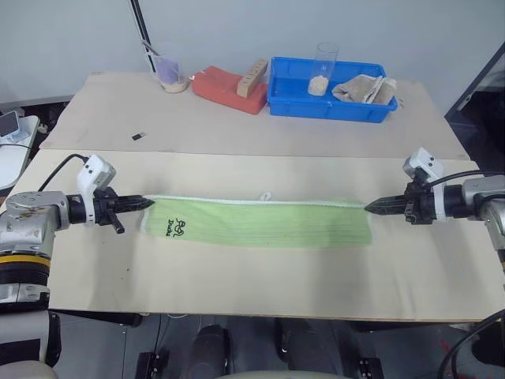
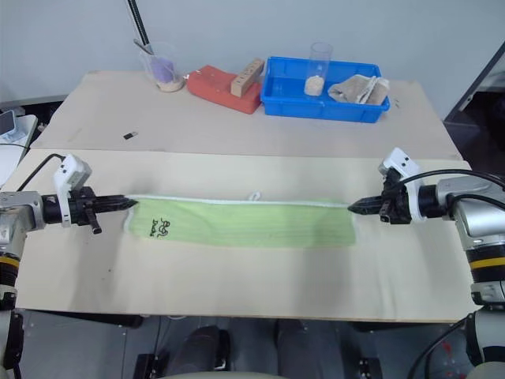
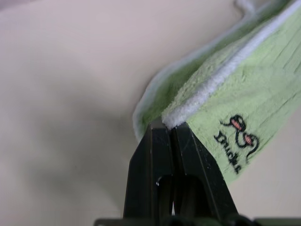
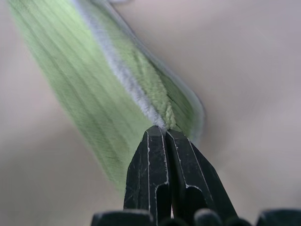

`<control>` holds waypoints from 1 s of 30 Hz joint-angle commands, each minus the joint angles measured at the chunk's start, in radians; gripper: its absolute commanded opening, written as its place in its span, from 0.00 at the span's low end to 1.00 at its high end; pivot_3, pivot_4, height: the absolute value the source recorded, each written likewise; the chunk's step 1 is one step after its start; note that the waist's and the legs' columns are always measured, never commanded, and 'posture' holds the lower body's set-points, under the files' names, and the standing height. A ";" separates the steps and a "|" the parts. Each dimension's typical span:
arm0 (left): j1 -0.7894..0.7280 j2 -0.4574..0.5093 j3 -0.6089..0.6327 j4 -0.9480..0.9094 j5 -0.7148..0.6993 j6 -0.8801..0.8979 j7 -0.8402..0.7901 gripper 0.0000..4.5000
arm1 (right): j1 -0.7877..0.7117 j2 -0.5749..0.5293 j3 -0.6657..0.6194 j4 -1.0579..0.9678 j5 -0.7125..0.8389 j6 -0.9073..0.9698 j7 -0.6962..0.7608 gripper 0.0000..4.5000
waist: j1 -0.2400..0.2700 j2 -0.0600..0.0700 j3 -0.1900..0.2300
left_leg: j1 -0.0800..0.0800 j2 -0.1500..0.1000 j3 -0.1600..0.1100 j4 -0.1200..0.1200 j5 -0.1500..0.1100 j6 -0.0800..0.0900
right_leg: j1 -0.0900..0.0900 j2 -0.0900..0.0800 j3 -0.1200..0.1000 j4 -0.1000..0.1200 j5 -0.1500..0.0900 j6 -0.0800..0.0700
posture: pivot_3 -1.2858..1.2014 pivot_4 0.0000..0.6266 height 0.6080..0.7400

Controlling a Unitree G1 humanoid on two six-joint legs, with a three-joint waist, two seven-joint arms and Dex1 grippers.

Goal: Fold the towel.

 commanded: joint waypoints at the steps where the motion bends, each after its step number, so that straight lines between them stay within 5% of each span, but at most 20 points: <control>1: -0.026 0.005 0.003 0.038 0.045 -0.066 0.037 0.00 | -0.032 0.010 -0.027 0.013 -0.014 0.016 -0.043 0.08 | -0.001 0.000 0.000 | 0.000 0.000 0.000 0.000 0.000 0.000 | 0.000 0.000 0.000 0.000 -0.001 0.001 | 0.52 0.24 0.80; 5: -0.042 -0.012 0.014 0.093 0.072 -0.121 0.087 0.28 | -0.026 0.036 -0.066 0.007 -0.011 0.017 -0.107 0.34 | -0.001 0.000 0.000 | 0.001 0.000 0.000 0.000 0.000 0.000 | 0.000 0.000 0.000 0.002 -0.002 0.004 | 0.52 0.24 0.80; 12: -0.083 -0.010 0.044 0.112 0.061 -0.164 0.101 0.98 | 0.022 0.035 -0.186 -0.056 0.020 0.038 -0.208 0.89 | 0.002 0.000 0.000 | 0.000 0.000 -0.001 0.001 0.000 0.000 | 0.000 0.000 0.000 0.002 -0.002 0.004 | 0.52 0.24 0.80; 14: -0.074 0.003 0.056 0.045 0.037 -0.161 0.066 1.00 | 0.073 0.024 -0.252 -0.124 0.054 0.085 -0.232 0.99 | 0.003 0.000 0.000 | -0.001 0.000 -0.001 0.001 0.000 0.000 | 0.000 0.000 0.000 0.001 -0.001 0.003 | 0.52 0.24 0.80; 23: 0.106 -0.029 0.002 -0.617 -0.156 -0.011 -0.051 1.00 | 0.502 0.126 -0.612 -0.557 0.257 0.428 -0.418 0.99 | 0.007 -0.001 -0.001 | -0.005 -0.001 -0.006 0.001 0.000 0.000 | 0.001 -0.001 0.001 0.001 -0.003 0.006 | 0.52 0.24 0.80; 30: 0.119 -0.070 -0.057 -0.772 -0.199 0.033 -0.035 1.00 | 0.604 0.290 -0.741 -0.711 0.401 0.666 -0.579 0.99 | -0.018 -0.001 -0.001 | -0.003 -0.001 -0.006 0.002 0.001 -0.002 | 0.005 0.002 0.004 0.003 -0.004 0.009 | 0.52 0.24 0.80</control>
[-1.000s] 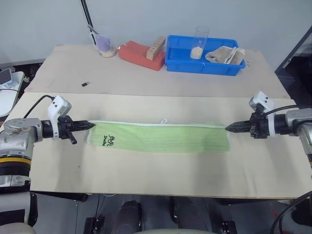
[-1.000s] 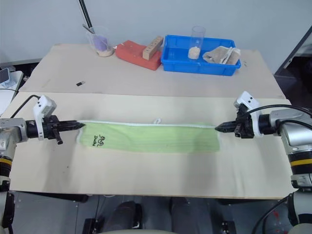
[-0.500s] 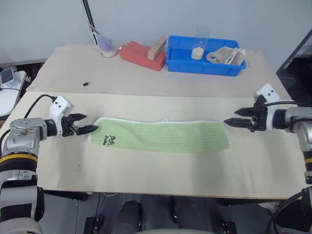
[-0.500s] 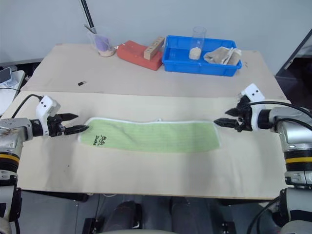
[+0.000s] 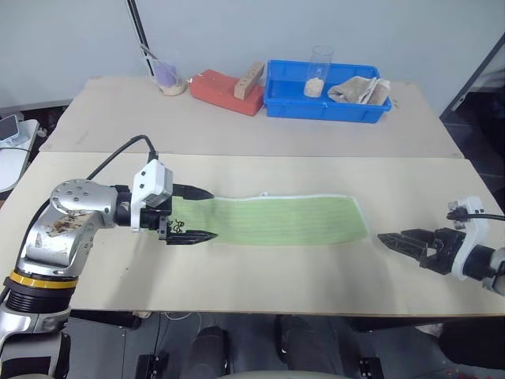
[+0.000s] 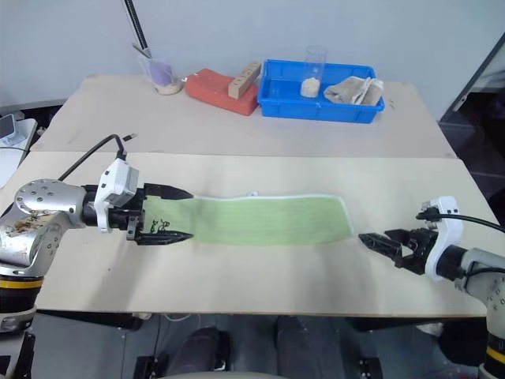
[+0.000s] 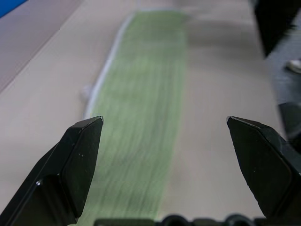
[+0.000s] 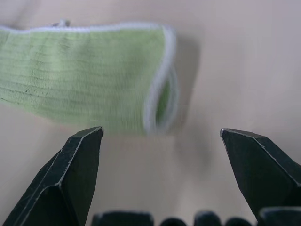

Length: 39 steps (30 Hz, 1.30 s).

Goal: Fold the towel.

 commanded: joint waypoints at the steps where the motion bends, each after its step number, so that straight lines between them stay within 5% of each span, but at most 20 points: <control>1: -0.018 -0.016 -0.013 -0.041 -0.024 0.009 0.010 1.00 | 0.002 0.071 -0.047 -0.070 0.062 0.077 -0.088 0.99 | -0.007 0.000 0.000 | 0.001 0.000 0.000 0.000 0.000 0.000 | 0.001 0.001 0.000 0.000 0.000 0.000 | 0.52 0.24 0.80; 7: -0.033 -0.066 -0.029 -0.055 -0.030 0.005 0.026 1.00 | -0.063 0.241 -0.064 -0.049 0.090 0.119 -0.240 0.99 | -0.016 0.000 0.000 | 0.004 0.001 -0.002 -0.001 0.001 0.000 | 0.001 0.003 0.001 0.002 0.000 0.000 | 0.52 0.24 0.80; 11: -0.022 -0.076 -0.035 -0.060 -0.025 -0.009 0.034 1.00 | -0.098 0.316 -0.076 -0.029 0.109 0.144 -0.312 0.74 | -0.013 0.000 0.000 | 0.004 0.000 -0.003 -0.001 0.001 0.000 | -0.001 0.003 0.001 0.000 0.000 0.000 | 0.52 0.24 0.80; 23: -0.004 -0.085 -0.040 -0.037 -0.012 -0.052 0.050 1.00 | -0.158 0.404 -0.100 0.000 0.157 0.137 -0.440 0.74 | -0.012 0.000 0.000 | 0.002 0.000 -0.005 -0.001 0.001 0.000 | -0.001 0.003 0.001 -0.002 0.000 0.000 | 0.52 0.24 0.80; 27: -0.001 -0.090 -0.043 -0.036 -0.011 -0.056 0.053 1.00 | -0.154 0.411 -0.090 -0.001 0.156 0.123 -0.462 0.99 | -0.014 0.000 0.000 | 0.002 0.000 -0.005 -0.002 0.001 0.000 | -0.001 0.003 0.001 -0.003 0.000 0.000 | 0.52 0.24 0.80; 38: 0.008 -0.098 -0.048 -0.036 -0.006 -0.065 0.060 1.00 | -0.199 0.476 -0.090 0.048 0.188 0.072 -0.550 1.00 | -0.017 0.000 0.000 | 0.002 0.000 -0.005 -0.002 0.001 0.000 | -0.001 0.003 0.001 -0.002 0.000 0.000 | 0.52 0.24 0.80; 39: 0.009 -0.098 -0.048 -0.036 -0.007 -0.065 0.061 1.00 | -0.204 0.479 -0.090 0.052 0.189 0.068 -0.556 0.94 | -0.016 0.000 0.000 | 0.002 0.000 -0.005 -0.002 0.001 0.000 | -0.001 0.003 0.001 -0.002 0.000 0.000 | 0.52 0.24 0.80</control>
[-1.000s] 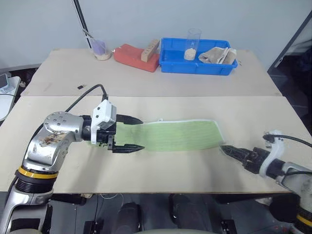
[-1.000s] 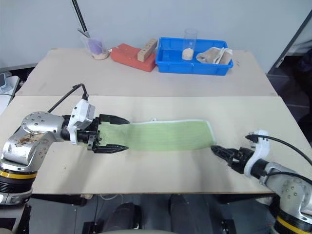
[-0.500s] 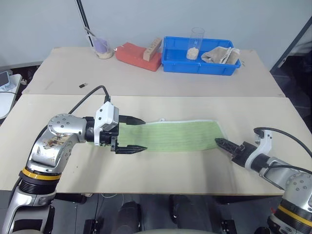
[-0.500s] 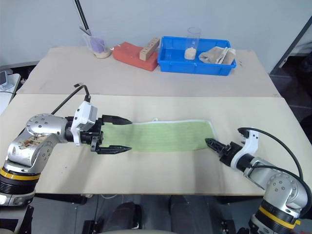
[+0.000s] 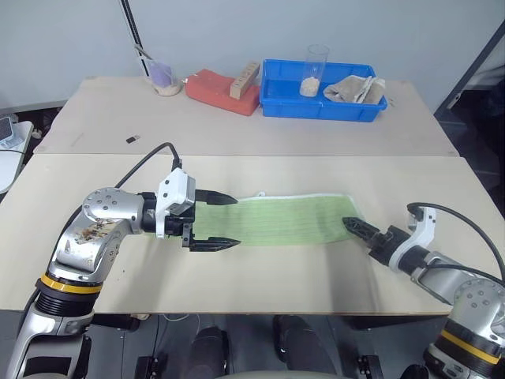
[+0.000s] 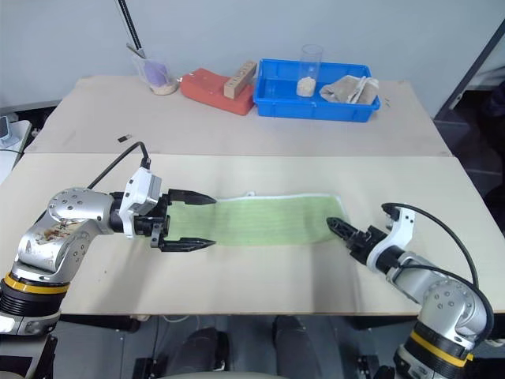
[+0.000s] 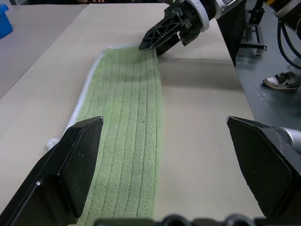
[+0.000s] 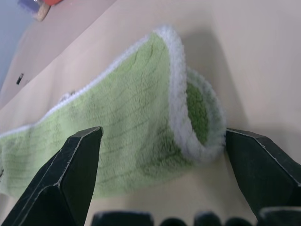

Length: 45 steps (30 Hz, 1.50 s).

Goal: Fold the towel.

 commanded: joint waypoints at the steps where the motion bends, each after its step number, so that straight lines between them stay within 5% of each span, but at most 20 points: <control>1: 0.005 0.000 0.010 -0.014 0.002 -0.024 0.006 1.00 | -0.014 0.009 -0.008 0.014 0.021 -0.030 -0.026 0.88 | 0.001 0.000 0.000 | 0.000 0.000 0.000 0.000 0.000 0.000 | 0.000 0.000 0.000 0.000 0.000 0.000 | 0.52 0.24 0.80; 9: 0.032 0.003 0.032 -0.039 -0.030 -0.013 0.023 1.00 | -0.012 -0.004 0.025 0.007 0.036 -0.067 -0.013 0.28 | 0.002 0.000 0.000 | -0.001 0.000 0.000 -0.001 0.000 0.000 | -0.001 0.000 0.000 -0.001 0.000 0.000 | 0.52 0.24 0.80; 13: 0.048 0.032 0.074 -0.039 -0.044 0.002 0.036 1.00 | -0.007 -0.103 0.055 -0.020 0.042 -0.091 0.051 0.00 | 0.002 0.000 0.000 | -0.001 0.000 0.000 -0.001 0.000 0.000 | -0.001 0.000 0.000 -0.001 0.000 0.000 | 0.52 0.24 0.80; 17: 0.074 0.076 0.130 -0.042 -0.061 0.017 0.040 1.00 | -0.010 -0.252 0.133 -0.079 0.070 -0.094 0.167 0.00 | 0.002 0.001 0.000 | -0.001 0.000 0.000 -0.001 0.000 0.000 | -0.001 0.000 0.000 -0.002 0.000 0.000 | 0.52 0.24 0.80; 23: 0.108 0.129 0.192 -0.094 -0.101 0.058 0.043 1.00 | -0.074 -0.383 0.443 -0.192 -0.001 -0.170 0.285 0.00 | -0.005 0.000 0.001 | -0.001 0.002 -0.001 -0.002 0.000 0.000 | -0.001 0.001 -0.001 -0.002 -0.001 -0.001 | 0.52 0.24 0.80; 28: 0.167 0.165 0.246 -0.182 -0.141 0.095 0.061 1.00 | -0.227 -0.292 0.739 -0.158 -0.126 -0.241 0.266 0.00 | -0.012 0.000 0.001 | -0.001 0.002 -0.001 -0.002 0.000 0.000 | -0.002 0.001 -0.001 -0.002 -0.001 -0.001 | 0.52 0.24 0.80; 37: 0.253 0.148 0.291 -0.232 -0.152 0.100 0.139 1.00 | -0.303 -0.172 0.925 -0.024 -0.273 -0.325 0.266 0.00 | 0.005 0.000 0.001 | -0.006 0.001 -0.003 -0.002 0.000 0.000 | -0.004 0.000 -0.003 -0.007 0.000 -0.001 | 0.52 0.24 0.80; 45: 0.323 0.116 0.291 -0.275 -0.146 0.100 0.227 1.00 | -0.298 -0.136 0.933 -0.047 -0.285 -0.329 0.291 0.62 | 0.006 0.000 0.001 | -0.008 0.001 -0.005 -0.002 0.000 0.000 | -0.004 0.000 -0.004 -0.008 0.000 -0.001 | 0.52 0.24 0.80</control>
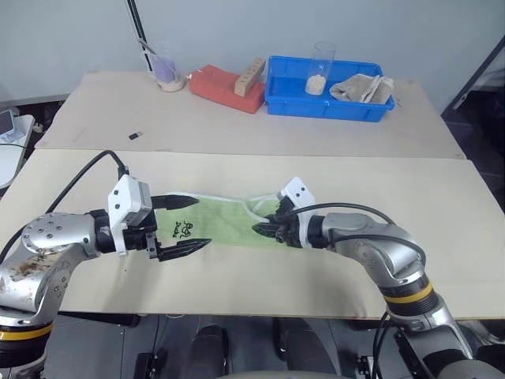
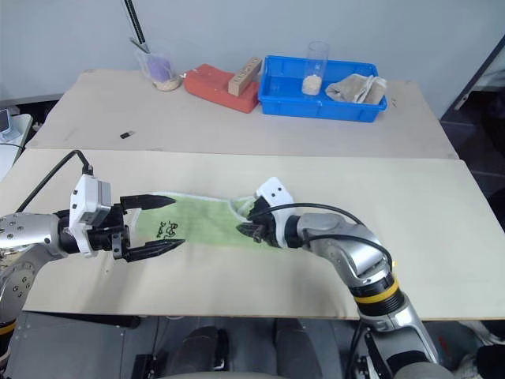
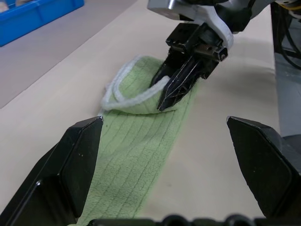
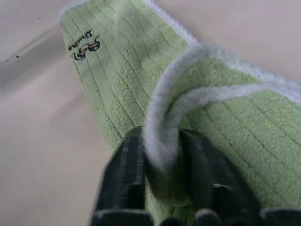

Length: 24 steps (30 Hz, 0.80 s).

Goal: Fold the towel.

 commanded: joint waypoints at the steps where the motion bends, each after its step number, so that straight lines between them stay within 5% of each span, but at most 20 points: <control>1: 0.015 -0.017 0.019 -0.046 -0.004 0.001 0.053 1.00 | -0.011 0.013 -0.006 -0.050 0.004 -0.017 0.015 0.68 | 0.000 0.000 0.000 | 0.000 0.000 0.000 0.000 0.000 0.000 | 0.000 0.000 0.000 0.000 0.000 0.000 | 0.52 0.24 0.80; 5: 0.104 -0.103 0.070 -0.082 -0.001 0.046 0.228 1.00 | -0.059 -0.031 0.039 -0.064 -0.052 -0.097 0.077 0.98 | -0.003 0.000 0.000 | 0.001 0.000 -0.001 0.000 0.000 0.000 | 0.000 0.000 0.000 0.000 0.000 0.000 | 0.52 0.24 0.80; 16: 0.351 -0.639 0.280 -0.333 -0.190 0.194 0.983 1.00 | -0.219 -0.146 0.049 0.070 -0.151 -0.382 0.354 0.98 | 0.005 -0.001 0.000 | 0.001 0.000 -0.004 0.001 0.000 0.000 | 0.003 -0.004 -0.003 0.000 0.003 -0.003 | 0.52 0.24 0.80; 24: 0.260 -0.746 0.251 -0.259 -0.263 0.309 1.291 1.00 | -0.283 -0.171 0.031 0.120 -0.154 -0.457 0.493 0.98 | 0.005 -0.001 0.000 | 0.002 -0.002 -0.004 0.002 0.000 0.000 | 0.003 -0.002 -0.003 0.001 0.003 -0.001 | 0.52 0.24 0.80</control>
